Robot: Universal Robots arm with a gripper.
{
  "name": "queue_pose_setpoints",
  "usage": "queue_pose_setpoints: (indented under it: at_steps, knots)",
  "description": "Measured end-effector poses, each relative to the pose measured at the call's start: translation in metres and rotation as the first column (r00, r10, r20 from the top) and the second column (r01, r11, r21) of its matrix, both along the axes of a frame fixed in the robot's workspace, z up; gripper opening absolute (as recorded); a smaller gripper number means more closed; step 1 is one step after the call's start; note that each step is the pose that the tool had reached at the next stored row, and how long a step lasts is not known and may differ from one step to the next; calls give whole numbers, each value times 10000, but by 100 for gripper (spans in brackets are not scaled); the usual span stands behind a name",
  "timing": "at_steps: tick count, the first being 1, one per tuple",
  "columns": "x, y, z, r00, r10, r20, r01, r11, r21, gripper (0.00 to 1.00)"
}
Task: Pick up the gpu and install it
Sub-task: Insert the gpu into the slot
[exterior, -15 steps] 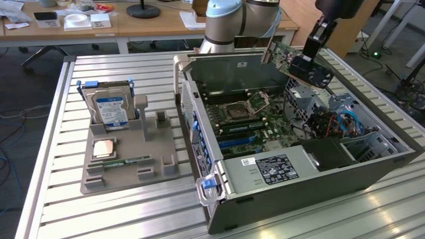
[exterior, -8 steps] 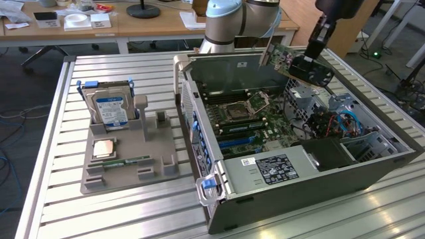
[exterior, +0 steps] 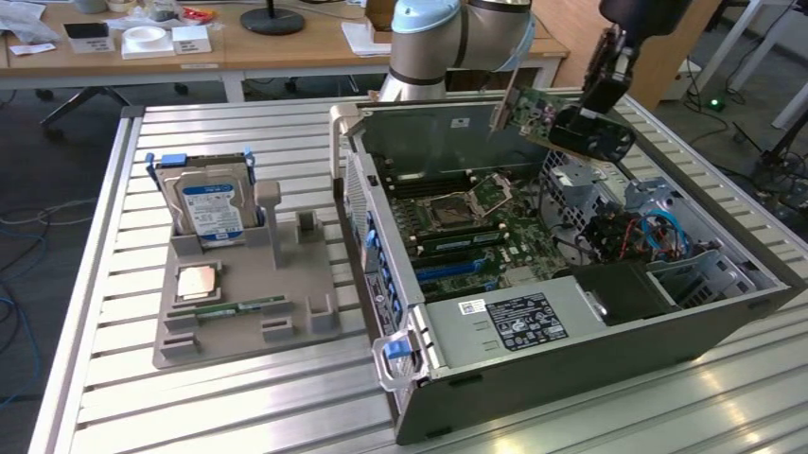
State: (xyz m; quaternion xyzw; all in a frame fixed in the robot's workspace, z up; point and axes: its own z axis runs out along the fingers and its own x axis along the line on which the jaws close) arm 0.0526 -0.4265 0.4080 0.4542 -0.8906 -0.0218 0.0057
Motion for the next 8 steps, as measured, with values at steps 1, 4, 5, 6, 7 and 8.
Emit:
queue_pose_setpoints:
  at_steps: [1, 4, 5, 6, 7, 8]
  knots:
    - [0, 0, 0, 9998, 181, 0, -181, 9998, 0, 27]
    - [0, 0, 0, 9973, 736, 0, -736, 9973, -1, 27]
    - [0, 0, 0, 9958, 914, 0, -914, 9958, -1, 27]
    - [0, 0, 0, 9940, 1095, 0, -1095, 9940, 0, 27]
    - [0, 0, 0, 9919, 1272, 0, -1272, 9919, 0, 27]
    - [0, 0, 0, 9894, 1450, 0, -1450, 9894, 0, 27]
